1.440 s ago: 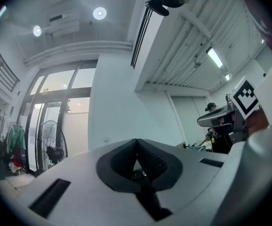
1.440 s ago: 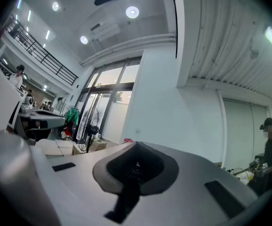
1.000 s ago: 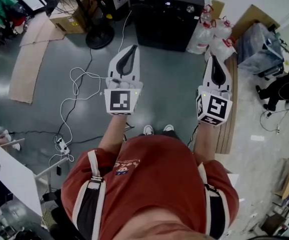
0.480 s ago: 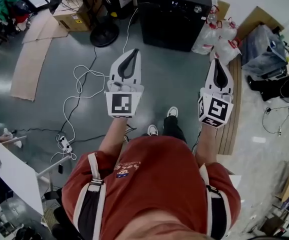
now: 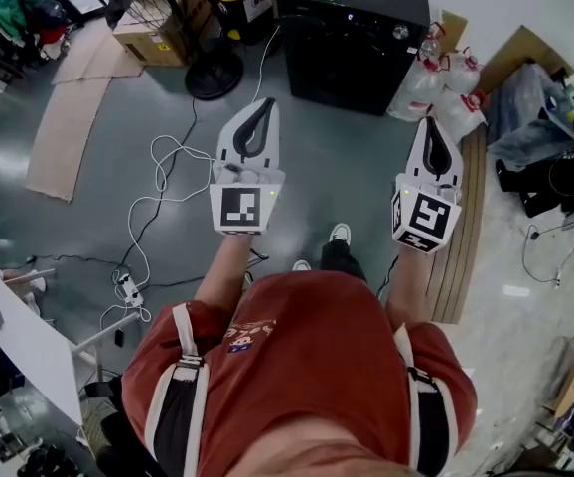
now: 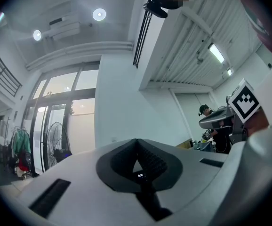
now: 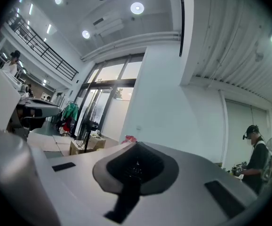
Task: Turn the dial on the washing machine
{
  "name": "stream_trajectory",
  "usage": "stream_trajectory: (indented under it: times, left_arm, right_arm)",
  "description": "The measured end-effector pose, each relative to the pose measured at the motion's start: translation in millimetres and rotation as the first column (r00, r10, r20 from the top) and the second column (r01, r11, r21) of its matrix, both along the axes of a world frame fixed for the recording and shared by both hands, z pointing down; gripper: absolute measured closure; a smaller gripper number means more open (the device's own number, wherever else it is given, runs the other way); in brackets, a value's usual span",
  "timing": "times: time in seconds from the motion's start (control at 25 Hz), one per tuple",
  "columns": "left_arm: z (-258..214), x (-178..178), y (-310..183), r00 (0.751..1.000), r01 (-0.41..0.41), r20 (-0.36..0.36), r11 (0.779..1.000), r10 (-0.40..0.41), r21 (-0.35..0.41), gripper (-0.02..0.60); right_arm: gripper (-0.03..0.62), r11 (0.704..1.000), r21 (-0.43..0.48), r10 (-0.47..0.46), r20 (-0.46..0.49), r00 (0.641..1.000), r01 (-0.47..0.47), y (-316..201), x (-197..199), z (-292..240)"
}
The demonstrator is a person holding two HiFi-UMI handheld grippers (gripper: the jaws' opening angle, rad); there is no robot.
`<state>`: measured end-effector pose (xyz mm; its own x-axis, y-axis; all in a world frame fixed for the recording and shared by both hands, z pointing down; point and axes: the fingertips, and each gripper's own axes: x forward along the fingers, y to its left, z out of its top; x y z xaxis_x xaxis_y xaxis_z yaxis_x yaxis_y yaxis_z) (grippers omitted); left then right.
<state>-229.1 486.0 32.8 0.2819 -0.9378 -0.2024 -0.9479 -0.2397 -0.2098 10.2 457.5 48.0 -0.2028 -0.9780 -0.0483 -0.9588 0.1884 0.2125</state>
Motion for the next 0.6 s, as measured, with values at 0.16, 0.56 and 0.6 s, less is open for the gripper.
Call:
stream_trajectory:
  times: [0.16, 0.56, 0.6]
  left_arm:
    - [0.7, 18.8, -41.4, 1.0, 0.005, -0.006, 1.0, -0.005, -0.013, 0.572]
    - [-1.7, 87.3, -144.0, 1.0, -0.011, -0.008, 0.999, 0.01, -0.033, 0.572]
    - [-2.6, 94.6, -154.0, 1.0, -0.013, -0.004, 0.999, 0.012, -0.03, 0.572]
  right_arm:
    - [0.586, 1.0, -0.012, 0.008, 0.007, 1.0, -0.008, -41.8, 23.3, 2.3]
    - [0.586, 0.999, -0.024, 0.022, 0.009, 1.0, -0.022, -142.3, 90.1, 4.8]
    - [0.586, 0.999, -0.024, 0.024, 0.013, 1.0, -0.024, -151.9, 98.3, 5.2]
